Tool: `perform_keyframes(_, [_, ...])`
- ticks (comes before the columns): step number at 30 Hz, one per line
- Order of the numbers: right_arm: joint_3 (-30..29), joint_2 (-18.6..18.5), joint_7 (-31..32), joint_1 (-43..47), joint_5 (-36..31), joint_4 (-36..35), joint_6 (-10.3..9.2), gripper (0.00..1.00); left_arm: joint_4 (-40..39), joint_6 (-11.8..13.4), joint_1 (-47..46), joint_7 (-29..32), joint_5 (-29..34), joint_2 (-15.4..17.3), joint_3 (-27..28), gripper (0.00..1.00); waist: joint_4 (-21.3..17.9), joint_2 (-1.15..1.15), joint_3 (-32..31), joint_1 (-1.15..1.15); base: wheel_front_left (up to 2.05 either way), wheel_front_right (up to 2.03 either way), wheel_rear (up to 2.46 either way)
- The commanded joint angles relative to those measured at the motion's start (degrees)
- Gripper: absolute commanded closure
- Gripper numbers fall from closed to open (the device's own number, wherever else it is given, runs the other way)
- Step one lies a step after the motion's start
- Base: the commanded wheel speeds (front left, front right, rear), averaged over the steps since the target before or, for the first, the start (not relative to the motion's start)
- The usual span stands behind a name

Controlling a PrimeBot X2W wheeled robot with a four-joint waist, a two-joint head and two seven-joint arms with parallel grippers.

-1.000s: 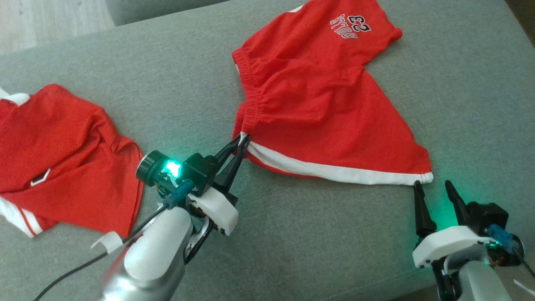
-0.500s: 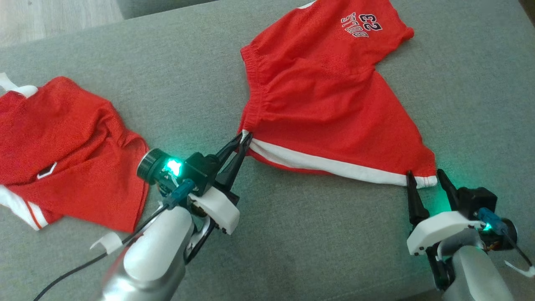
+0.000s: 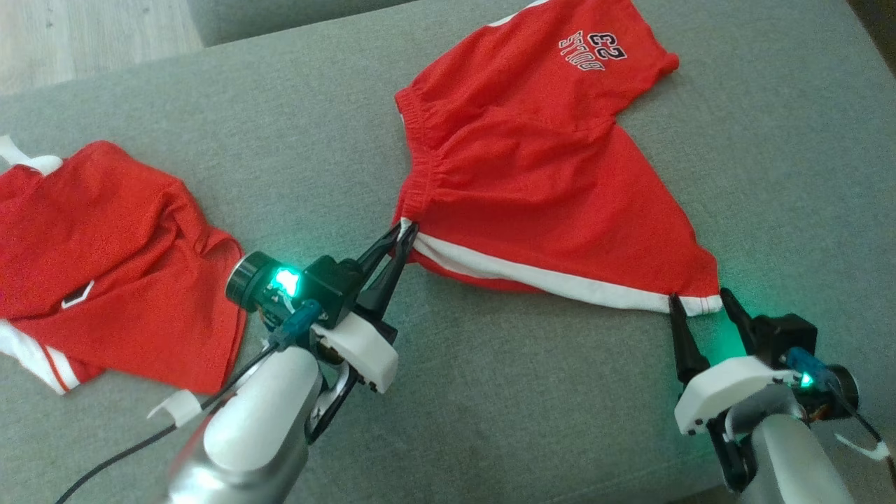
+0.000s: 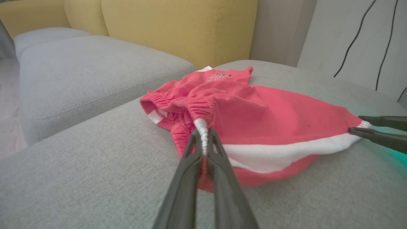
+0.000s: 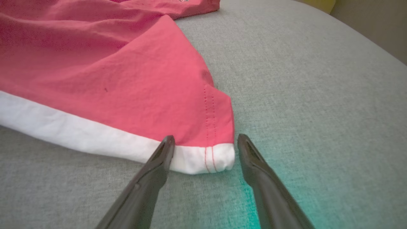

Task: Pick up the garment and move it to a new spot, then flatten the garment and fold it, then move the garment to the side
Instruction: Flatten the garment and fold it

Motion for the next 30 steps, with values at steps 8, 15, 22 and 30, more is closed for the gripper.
perform_keyframes(8, [2.76, -0.30, 3.13, 1.03, 0.99, -2.49, -0.04, 0.89, -1.43, 0.70, -0.67, -0.45, -0.48, 1.11, 1.04, 1.00, -0.26, 0.00, -0.25, 0.00, 0.00, 0.00, 0.00])
perform_keyframes(15, [2.23, -0.30, 3.61, 0.99, 2.34, -4.08, -0.04, 1.00, -1.46, 0.86, -0.79, -0.85, -0.71, 1.27, 0.69, 1.00, 0.15, 0.00, -0.44, 0.00, 0.00, 0.00, 0.00])
perform_keyframes(22, [0.75, -0.30, 1.77, -0.97, 4.45, -8.54, -0.04, 1.00, -2.13, 1.59, -1.04, -2.12, -1.01, 1.79, 1.14, 1.00, 0.76, 0.00, -1.74, 0.00, 0.00, 0.00, 0.00])
perform_keyframes(30, [0.84, -0.63, 4.97, -7.74, 6.70, -15.72, -0.04, 1.00, -4.28, 1.35, -4.59, -2.13, -2.45, 2.67, 3.02, 1.00, 1.68, 0.00, -4.44, 0.00, 0.00, 0.00, 0.00])
